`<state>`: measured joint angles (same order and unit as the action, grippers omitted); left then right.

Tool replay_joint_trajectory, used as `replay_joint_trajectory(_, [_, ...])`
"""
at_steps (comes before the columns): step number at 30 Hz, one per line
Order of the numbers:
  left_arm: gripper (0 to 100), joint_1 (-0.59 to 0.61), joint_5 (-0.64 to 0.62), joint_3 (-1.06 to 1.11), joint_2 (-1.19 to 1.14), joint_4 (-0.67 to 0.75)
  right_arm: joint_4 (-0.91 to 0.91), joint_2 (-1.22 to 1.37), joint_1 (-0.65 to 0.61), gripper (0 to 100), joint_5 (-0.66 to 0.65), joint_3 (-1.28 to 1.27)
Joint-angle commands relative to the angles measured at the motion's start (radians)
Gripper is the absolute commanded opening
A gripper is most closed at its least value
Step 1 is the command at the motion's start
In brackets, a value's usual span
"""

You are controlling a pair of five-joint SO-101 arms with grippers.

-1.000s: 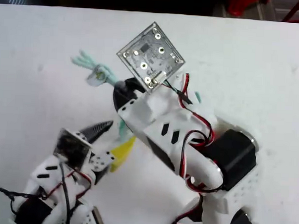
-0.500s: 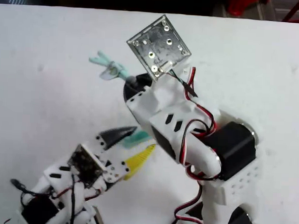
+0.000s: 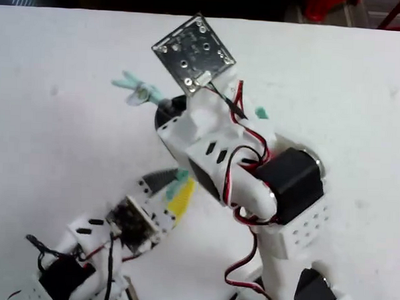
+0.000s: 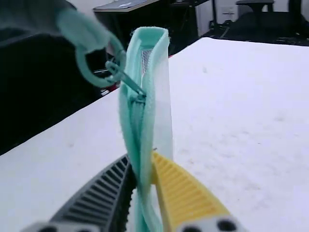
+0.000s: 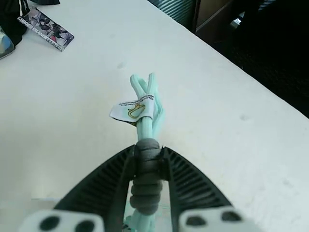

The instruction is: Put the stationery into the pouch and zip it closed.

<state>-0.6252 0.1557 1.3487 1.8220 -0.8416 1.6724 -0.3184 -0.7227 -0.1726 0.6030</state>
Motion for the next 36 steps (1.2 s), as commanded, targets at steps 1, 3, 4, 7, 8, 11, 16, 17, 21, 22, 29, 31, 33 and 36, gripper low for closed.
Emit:
replay_joint_trajectory(1, [2,0.154,-0.061,-0.008,0.005,0.055,-0.013,-0.048,0.01,1.7,-0.011,0.075])
replay_joint_trajectory(3, [2,0.199,-0.107,-0.008,0.005,0.051,0.008,-0.054,0.039,1.7,-0.011,0.074])
replay_joint_trajectory(4, [2,0.209,-0.104,-0.006,0.005,0.049,0.025,-0.053,0.054,1.7,-0.011,0.069])
replay_joint_trajectory(7, [2,0.217,-0.104,-0.005,0.005,0.026,0.036,-0.061,0.099,1.7,-0.006,0.003])
replay_joint_trajectory(8, [2,0.216,-0.104,-0.005,0.005,0.023,0.036,-0.067,0.11,1.7,-0.006,-0.021])
replay_joint_trajectory(11, [2,0.213,-0.104,-0.005,0.005,0.02,0.008,-0.09,0.122,1.7,-0.009,-0.106])
replay_joint_trajectory(16, [2,0.213,-0.104,-0.005,0.005,0.014,-0.157,-0.122,0.14,1.7,-0.011,-0.295])
replay_joint_trajectory(17, [2,0.213,-0.104,-0.006,0.007,0.002,-0.203,-0.133,0.14,1.7,-0.011,-0.341])
replay_joint_trajectory(21, [2,0.213,-0.104,-0.011,0.007,-0.029,-0.421,-0.197,0.142,1.7,-0.074,-0.526])
replay_joint_trajectory(22, [2,0.213,-0.104,-0.011,0.007,-0.035,-0.473,-0.217,0.142,1.7,-0.103,-0.569])
replay_joint_trajectory(29, [2,0.211,-0.101,-0.012,0.007,-0.038,-0.725,-0.269,0.237,1.7,-0.144,-0.752])
replay_joint_trajectory(31, [2,0.211,-0.077,-0.012,0.008,-0.038,-0.783,-0.269,0.286,1.7,-0.141,-0.769])
replay_joint_trajectory(33, [2,0.211,-0.066,-0.014,0.008,-0.038,-0.834,-0.269,0.334,1.6,-0.104,-0.772])
replay_joint_trajectory(36, [2,0.209,-0.063,-0.014,0.008,-0.038,-0.894,-0.268,0.387,1.6,-0.084,-0.775])
